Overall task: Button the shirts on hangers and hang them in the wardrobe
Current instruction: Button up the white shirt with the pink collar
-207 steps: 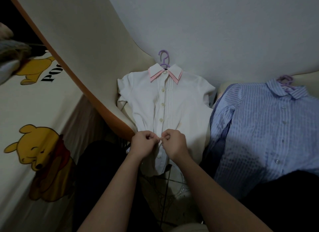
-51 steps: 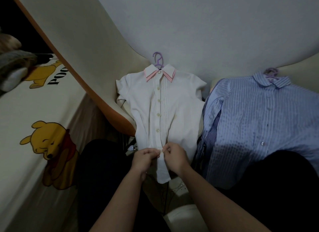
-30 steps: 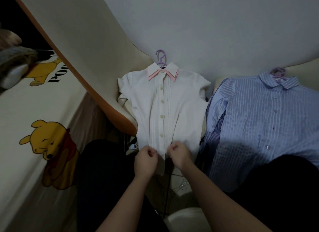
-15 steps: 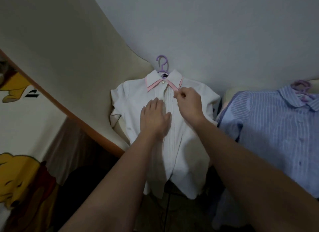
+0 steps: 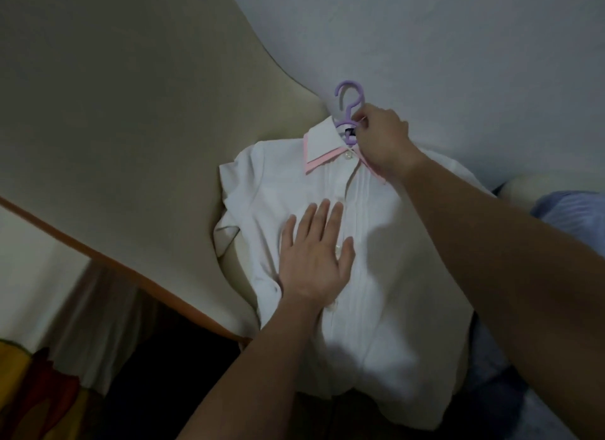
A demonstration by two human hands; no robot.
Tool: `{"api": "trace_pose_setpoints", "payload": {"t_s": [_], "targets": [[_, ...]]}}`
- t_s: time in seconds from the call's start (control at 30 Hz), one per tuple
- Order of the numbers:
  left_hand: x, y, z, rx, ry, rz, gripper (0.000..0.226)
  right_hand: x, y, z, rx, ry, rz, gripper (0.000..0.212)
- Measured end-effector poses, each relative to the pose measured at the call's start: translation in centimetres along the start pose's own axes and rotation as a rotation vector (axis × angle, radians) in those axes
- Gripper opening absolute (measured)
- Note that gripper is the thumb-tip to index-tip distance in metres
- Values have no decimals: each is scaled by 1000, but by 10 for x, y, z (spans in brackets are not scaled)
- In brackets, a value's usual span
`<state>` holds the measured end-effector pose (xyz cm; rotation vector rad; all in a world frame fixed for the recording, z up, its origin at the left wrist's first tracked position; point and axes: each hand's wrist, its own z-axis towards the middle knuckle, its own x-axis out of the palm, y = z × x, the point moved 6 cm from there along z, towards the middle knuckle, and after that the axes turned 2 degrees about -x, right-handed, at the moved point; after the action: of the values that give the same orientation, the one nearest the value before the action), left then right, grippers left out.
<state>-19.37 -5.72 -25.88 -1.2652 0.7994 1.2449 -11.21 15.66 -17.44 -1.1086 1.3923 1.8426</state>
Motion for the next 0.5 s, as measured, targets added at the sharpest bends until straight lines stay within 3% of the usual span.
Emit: {"api": "trace_pose_setpoints", "payload": {"t_s": [0.1,0.27,0.37,0.5], "targets": [[1,0,1,-2,0,1,61,13,-2,12,62,68,44,26],[3,2,0,1,-26,9,60,2,-13,25,207,-71,232,23],[2,1,0,4,-34,4,59,-23,-19,34,228,-150,504,23],[1,1,0,3,-27,14,59,-32,-5,24,267,42,763,23]]}}
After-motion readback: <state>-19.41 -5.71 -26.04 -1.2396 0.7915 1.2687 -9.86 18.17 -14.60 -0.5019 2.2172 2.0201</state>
